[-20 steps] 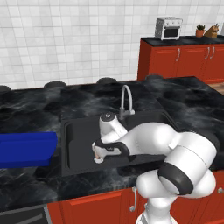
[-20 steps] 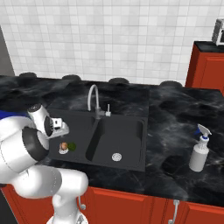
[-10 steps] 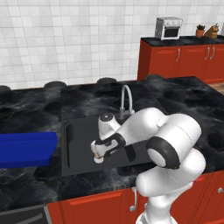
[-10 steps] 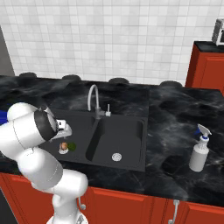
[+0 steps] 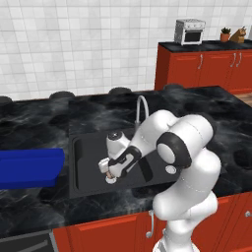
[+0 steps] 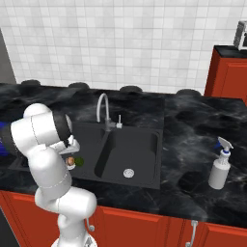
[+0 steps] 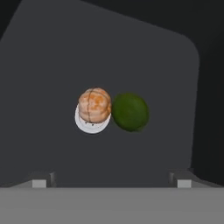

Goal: Pick up all produce items and place them in the sink. Turn on the sink faucet to wash them. Then turn the sink off and put them in the tray.

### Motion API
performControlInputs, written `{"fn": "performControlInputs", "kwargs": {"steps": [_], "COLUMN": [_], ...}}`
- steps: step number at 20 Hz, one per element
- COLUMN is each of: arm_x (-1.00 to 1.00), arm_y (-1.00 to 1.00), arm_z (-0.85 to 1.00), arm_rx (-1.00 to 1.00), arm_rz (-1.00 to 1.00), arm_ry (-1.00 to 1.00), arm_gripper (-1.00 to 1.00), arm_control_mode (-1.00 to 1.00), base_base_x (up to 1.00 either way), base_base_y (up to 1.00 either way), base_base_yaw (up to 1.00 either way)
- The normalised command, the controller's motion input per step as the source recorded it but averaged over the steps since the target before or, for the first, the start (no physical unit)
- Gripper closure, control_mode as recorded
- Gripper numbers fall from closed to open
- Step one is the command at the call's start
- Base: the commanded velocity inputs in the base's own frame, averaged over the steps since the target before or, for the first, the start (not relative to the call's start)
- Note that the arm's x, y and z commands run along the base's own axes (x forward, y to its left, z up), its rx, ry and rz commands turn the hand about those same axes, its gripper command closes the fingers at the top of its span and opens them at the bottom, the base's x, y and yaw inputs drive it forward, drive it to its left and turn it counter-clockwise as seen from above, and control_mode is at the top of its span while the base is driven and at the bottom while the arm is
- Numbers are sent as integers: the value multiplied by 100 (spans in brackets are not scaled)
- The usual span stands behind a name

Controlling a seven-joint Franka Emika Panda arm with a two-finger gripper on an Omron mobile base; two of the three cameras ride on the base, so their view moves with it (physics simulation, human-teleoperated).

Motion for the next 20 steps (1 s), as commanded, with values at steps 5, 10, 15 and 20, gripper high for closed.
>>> {"fn": "performControlInputs", "kwargs": {"steps": [5,10,15,20], "arm_x": [20,18,12,8], "arm_y": [8,7,3,1], "arm_z": [-21,-21,-22,-16], "arm_rx": [0,0,0,1], "arm_rz": [-6,-5,-4,-2], "arm_ry": [0,0,0,0], "arm_gripper": [-100,-100,-100,-100], "arm_control_mode": [-100,-100,-100,-100], "base_base_x": [0,0,0,0], "base_base_y": [0,0,0,0], "base_base_yaw": [0,0,0,0]}}
